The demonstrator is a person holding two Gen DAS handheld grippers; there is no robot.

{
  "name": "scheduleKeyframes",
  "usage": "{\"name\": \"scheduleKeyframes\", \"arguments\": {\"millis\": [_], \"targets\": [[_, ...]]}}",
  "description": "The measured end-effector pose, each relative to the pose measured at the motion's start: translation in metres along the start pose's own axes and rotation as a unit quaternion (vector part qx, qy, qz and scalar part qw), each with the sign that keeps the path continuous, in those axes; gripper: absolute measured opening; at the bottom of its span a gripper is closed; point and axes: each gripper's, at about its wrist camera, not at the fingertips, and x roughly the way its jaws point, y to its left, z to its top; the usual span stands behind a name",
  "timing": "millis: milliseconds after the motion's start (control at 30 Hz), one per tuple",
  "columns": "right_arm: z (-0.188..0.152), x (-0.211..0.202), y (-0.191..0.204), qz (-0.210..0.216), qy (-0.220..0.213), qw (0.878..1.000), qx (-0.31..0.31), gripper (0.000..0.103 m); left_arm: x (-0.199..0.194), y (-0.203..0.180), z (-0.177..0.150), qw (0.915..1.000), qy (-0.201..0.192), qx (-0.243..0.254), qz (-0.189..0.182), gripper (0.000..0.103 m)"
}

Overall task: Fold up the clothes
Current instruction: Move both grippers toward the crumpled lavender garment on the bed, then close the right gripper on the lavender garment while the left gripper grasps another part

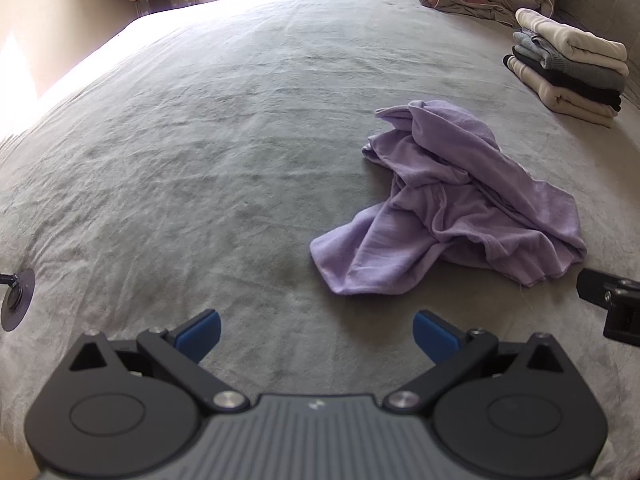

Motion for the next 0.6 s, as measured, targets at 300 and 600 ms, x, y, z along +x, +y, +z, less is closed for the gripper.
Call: {"name": "scheduleKeyframes", "arguments": {"millis": [300,600], "targets": [[0.036,0.027,0.011,0.01,0.013,0.999,-0.028,0.103,0.021,-0.003,0.032,0.9999,0.002,0.002,-0.012,0.103],[0.034,0.084,0.004,0.022,0.065,0.997,-0.024,0.103,0.072,0.002,0.027,0.9997,0.005,-0.013,-0.02,0.103]]}}
